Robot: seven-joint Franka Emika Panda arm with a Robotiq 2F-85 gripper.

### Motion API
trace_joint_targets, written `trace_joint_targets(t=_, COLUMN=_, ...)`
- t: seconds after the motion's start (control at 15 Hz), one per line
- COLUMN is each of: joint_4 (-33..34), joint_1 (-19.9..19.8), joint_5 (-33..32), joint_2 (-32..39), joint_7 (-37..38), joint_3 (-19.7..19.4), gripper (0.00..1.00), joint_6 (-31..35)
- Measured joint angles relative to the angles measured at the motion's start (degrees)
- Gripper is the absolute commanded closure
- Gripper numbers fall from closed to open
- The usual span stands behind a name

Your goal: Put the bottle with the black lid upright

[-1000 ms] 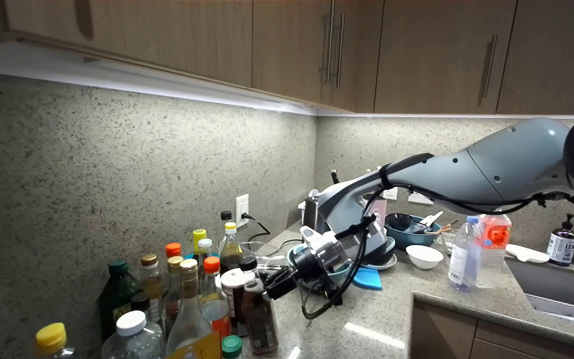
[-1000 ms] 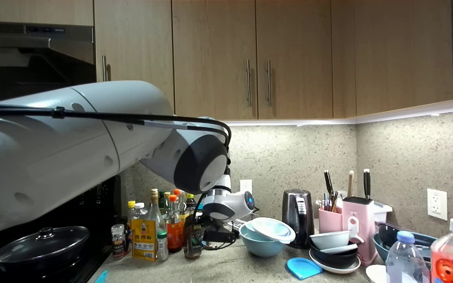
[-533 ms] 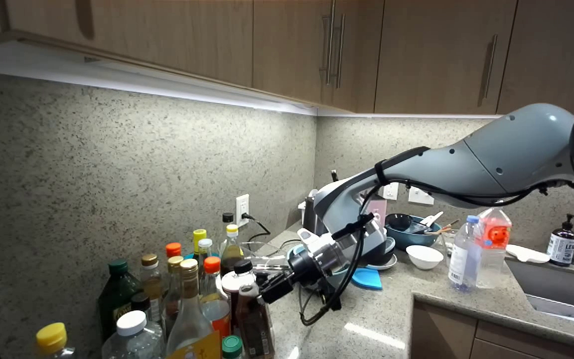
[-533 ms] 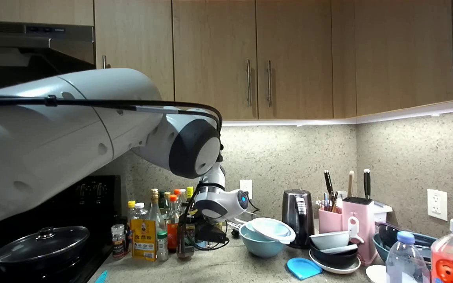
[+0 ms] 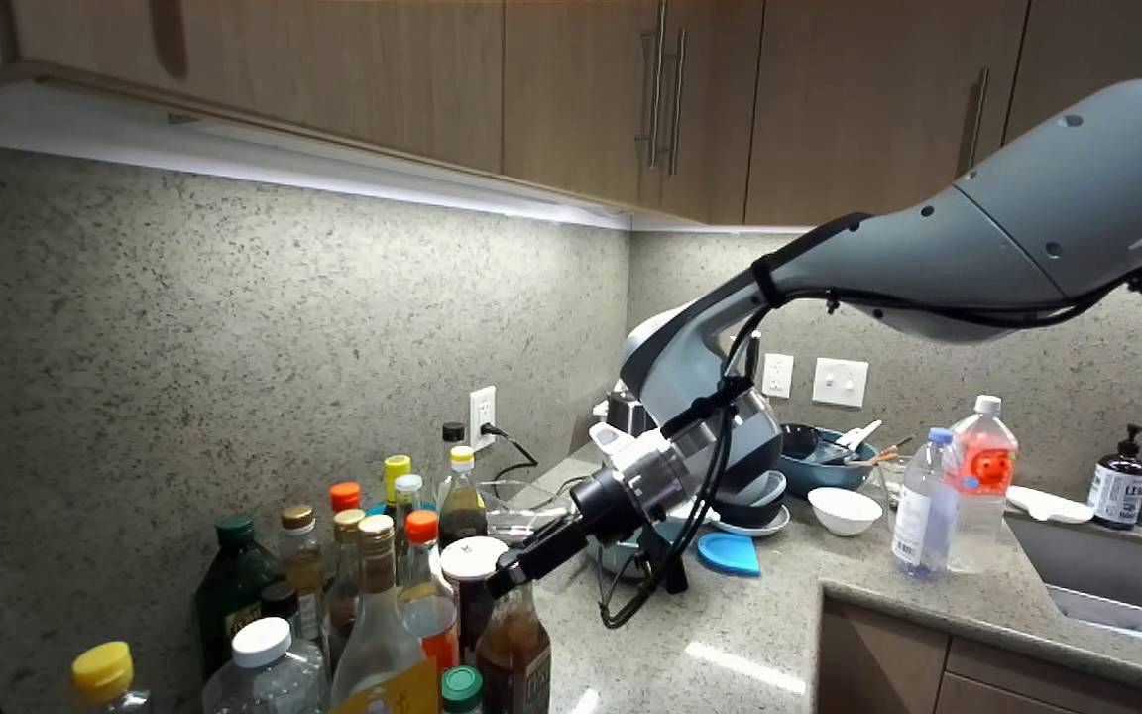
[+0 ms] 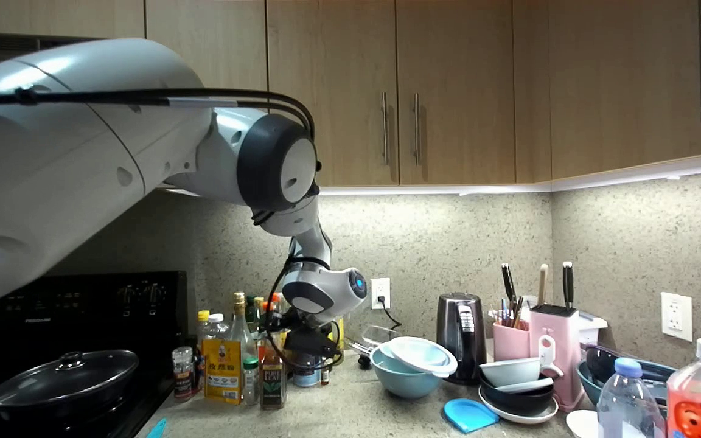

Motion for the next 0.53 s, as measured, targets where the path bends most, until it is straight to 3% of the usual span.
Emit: trace_joint_targets(t=0.53, joint_4=-2.1, joint_1=4.1, joint_5=1.9, joint_2=-3.3, joint_7=0.0, joint_3=-4.8, gripper=0.00, joint_6=-0.9)
